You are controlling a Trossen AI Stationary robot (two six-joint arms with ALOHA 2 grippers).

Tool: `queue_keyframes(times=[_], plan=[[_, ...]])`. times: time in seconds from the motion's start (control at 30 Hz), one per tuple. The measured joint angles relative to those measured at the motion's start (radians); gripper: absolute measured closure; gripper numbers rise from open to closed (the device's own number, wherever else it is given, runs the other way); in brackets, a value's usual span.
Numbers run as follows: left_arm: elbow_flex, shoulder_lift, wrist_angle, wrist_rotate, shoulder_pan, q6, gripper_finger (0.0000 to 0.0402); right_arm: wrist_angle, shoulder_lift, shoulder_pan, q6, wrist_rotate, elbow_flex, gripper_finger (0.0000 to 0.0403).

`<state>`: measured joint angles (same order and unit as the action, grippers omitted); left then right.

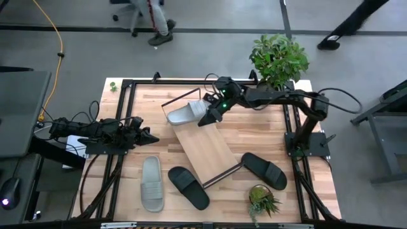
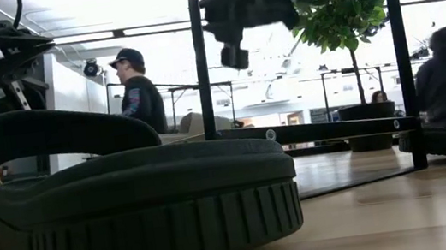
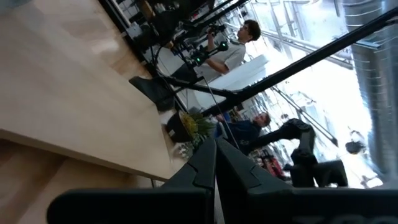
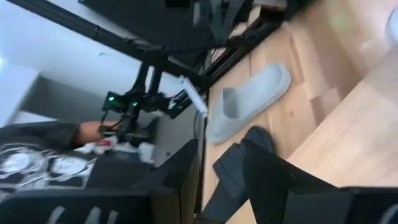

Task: Pick and place slides into the shelf
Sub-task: Put the gray slipper on the shelf

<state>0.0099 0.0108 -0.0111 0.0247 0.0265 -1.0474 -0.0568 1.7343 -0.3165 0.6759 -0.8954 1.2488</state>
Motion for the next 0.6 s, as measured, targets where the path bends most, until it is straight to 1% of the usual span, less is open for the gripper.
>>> queue_keyframes(times=[0.07, 0.2, 0.4, 0.47, 0.53, 0.6], plan=[[0.0, 0.0, -0.002, 0.039, 0.0, -0.012, 0.0401, 0.066, -0.051, 0.01, -0.039, 0.063, 0.0, 0.0292], [0.023, 0.006, 0.025, 0.161, 0.0, -0.018, 0.0401, 0.227, -0.152, 0.039, -0.126, 0.18, 0.0, 0.0292], [0.092, 0.052, 0.266, 0.322, 0.0, -0.092, 0.0401, 0.451, -0.264, 0.078, -0.193, 0.35, 0.0, 0.0292], [0.101, 0.079, 0.303, 0.361, 0.0, -0.127, 0.0401, 0.489, -0.288, 0.091, -0.205, 0.394, 0.0, 0.0292], [0.103, 0.102, 0.3, 0.395, 0.0, -0.134, 0.0401, 0.508, -0.305, 0.103, -0.206, 0.433, 0.0, 0.0292], [0.103, 0.125, 0.299, 0.407, 0.0, -0.135, 0.0401, 0.512, -0.315, 0.112, -0.206, 0.45, 0.0, 0.0292]])
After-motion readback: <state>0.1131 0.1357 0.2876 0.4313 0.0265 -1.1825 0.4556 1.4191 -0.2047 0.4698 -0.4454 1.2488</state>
